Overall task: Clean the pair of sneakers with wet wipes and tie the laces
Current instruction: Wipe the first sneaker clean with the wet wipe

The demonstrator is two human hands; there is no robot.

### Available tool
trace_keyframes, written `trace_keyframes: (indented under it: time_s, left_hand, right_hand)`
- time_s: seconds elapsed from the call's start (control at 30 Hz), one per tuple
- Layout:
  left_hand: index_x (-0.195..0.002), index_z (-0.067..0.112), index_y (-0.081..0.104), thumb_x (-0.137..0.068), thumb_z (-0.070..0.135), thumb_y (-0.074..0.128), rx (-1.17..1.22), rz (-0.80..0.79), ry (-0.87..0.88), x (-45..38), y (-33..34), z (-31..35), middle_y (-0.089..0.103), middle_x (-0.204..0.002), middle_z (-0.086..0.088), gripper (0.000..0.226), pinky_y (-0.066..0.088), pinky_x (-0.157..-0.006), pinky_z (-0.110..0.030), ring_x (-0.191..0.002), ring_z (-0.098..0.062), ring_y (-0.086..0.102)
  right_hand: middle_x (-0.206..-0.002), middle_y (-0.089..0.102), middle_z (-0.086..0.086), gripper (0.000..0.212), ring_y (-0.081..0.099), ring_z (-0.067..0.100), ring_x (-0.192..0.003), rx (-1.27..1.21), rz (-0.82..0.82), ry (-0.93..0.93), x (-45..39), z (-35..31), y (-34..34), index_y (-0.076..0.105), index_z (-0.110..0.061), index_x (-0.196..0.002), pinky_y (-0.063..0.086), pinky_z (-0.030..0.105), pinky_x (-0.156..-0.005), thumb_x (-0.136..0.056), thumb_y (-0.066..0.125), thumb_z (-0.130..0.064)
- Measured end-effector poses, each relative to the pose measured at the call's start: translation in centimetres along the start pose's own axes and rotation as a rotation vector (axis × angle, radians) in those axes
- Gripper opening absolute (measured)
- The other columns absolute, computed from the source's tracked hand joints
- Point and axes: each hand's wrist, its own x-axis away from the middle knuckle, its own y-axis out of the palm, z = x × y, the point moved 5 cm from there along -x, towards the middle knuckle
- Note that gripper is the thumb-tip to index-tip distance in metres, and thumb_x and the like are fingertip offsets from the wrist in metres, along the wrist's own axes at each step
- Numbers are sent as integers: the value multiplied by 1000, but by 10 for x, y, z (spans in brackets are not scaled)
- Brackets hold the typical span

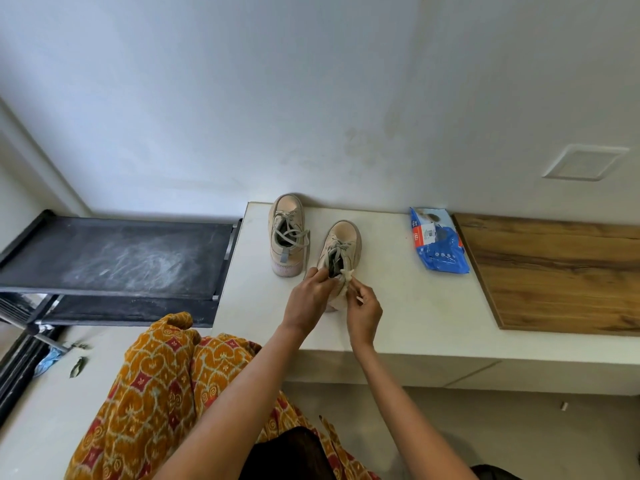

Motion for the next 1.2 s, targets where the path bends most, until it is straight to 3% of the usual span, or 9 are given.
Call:
trace_keyframes:
  time_s: [0.2, 0.37, 0.53, 0.67, 0.83, 1.0, 1.2]
  left_hand:
    - [-73, 9, 64, -74, 4, 76, -29, -21, -40, -4, 1, -2, 57, -77, -3, 13, 48, -39, -32, -70, -22, 54]
    - [-74, 8, 66, -76, 6, 75, 12, 9, -29, -3, -1, -3, 57, -77, -3, 9, 46, -40, -29, -71, -22, 54]
    - [-73, 6, 66, -77, 6, 74, 21, 13, -40, -5, -2, -3, 58, -76, -5, 9, 48, -40, -33, -72, -24, 55]
    - [-72, 7, 65, -75, 5, 75, 22, 12, -50, -5, -4, -2, 56, -75, -5, 11, 48, -39, -33, -70, -24, 55]
    - [-93, 8, 71, -73, 6, 78, -1, 8, -9, 1, -2, 1, 56, -78, -5, 22, 49, -40, -30, -72, -22, 56]
    - [-116, 4, 61, -76, 7, 75, -98, -35, 78, 12, 1, 4, 58, -95, -10, 42, 53, -46, -30, -84, -25, 57]
    - [-118, 2, 60, -75, 4, 75, -117, -40, 41, 15, 0, 9, 58, -99, -11, 45, 54, -51, -28, -88, -25, 58]
  right_hand:
    - [-105, 71, 10, 22, 66, 24, -98, 94, 18, 174, -50, -2, 6, 71, -8, -107, 47, 24, -79, -91, 55, -7]
    - [-104, 71, 1, 22, 63, 10, -91, 15, 57, 126, -9, 1, 4, 69, -9, -111, 47, 16, -74, -93, 58, -14]
    - [-106, 71, 8, 21, 65, 22, -98, 89, 12, 219, -11, 30, -1, 70, -9, -107, 45, 21, -77, -93, 55, -11]
    - [-104, 72, 7, 21, 65, 24, -95, 92, 62, 238, -45, 11, 4, 72, -11, -104, 44, 23, -74, -91, 56, -12]
    - [-101, 71, 4, 20, 64, 15, -89, 37, 71, 164, -10, 22, 8, 70, -15, -107, 52, 27, -75, -92, 59, -19]
    - [-102, 68, 8, 18, 63, 23, -93, 157, 13, 223, -6, 53, 6, 71, -20, -104, 49, 27, -75, -92, 57, -21]
    - [-102, 70, 4, 20, 61, 23, -98, 111, 87, 222, -35, 23, 15, 71, -19, -103, 51, 31, -78, -92, 54, -14]
